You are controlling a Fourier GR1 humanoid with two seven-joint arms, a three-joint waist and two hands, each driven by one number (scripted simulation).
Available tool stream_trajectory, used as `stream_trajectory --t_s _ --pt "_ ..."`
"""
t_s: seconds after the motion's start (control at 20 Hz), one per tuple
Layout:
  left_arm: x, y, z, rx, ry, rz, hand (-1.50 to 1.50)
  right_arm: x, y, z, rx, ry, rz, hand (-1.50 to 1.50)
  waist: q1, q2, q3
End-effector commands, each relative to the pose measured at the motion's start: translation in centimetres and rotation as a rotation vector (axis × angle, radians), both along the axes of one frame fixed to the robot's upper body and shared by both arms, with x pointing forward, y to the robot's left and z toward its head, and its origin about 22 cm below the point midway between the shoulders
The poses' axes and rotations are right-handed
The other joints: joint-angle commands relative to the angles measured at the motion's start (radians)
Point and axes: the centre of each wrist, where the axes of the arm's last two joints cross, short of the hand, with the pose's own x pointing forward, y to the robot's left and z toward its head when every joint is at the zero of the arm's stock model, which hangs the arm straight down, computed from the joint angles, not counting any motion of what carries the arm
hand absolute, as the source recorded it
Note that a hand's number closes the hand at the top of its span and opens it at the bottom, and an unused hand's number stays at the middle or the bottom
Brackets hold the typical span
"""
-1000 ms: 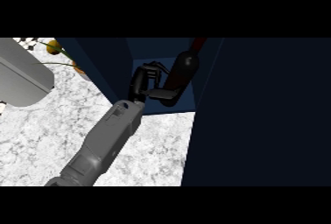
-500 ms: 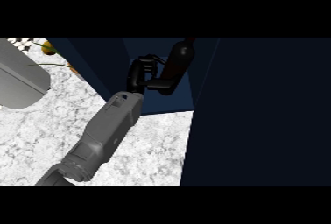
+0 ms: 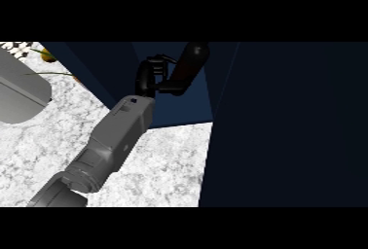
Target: Pick up the wine, place it into the cabinet and close the cabinet
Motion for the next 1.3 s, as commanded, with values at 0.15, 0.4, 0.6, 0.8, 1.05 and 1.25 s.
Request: stream_trajectory --t_s 0.15,0.4,0.6,0.8,1.05,1.25 --pt "0.3 0.9 0.0 0.098 -0.042 0.043 -1.5 -2.1 -0.5 2.5 0.082 0.015 0.087 -1.5 -0.012 0.007 -0.001" --pt "1.2 1.8 1.4 0.163 -0.069 0.094 -1.5 -2.1 -0.1 1.4 0.076 0.015 0.094 -1.5 -0.023 0.006 0.001" --pt "1.1 2.6 0.9 0.186 -0.068 0.112 -1.5 -1.7 0.1 1.4 0.071 0.004 0.107 -1.5 -0.015 0.016 -0.002" --pt "1.5 1.8 2.0 0.105 -0.11 0.089 -1.5 -2.5 -0.1 1.9 0.096 0.004 0.087 -1.5 -0.019 0.005 -0.003" --pt "1.7 2.4 2.4 0.001 -0.154 0.013 -1.5 -2.1 -0.3 1.5 0.075 -0.011 0.081 -1.5 -0.015 0.01 -0.002" --pt "2.1 0.6 3.8 -0.098 -0.21 -0.07 1.5 -2.4 -0.5 2.0 0.08 -0.012 0.092 -1.5 -0.009 0.003 -0.001"
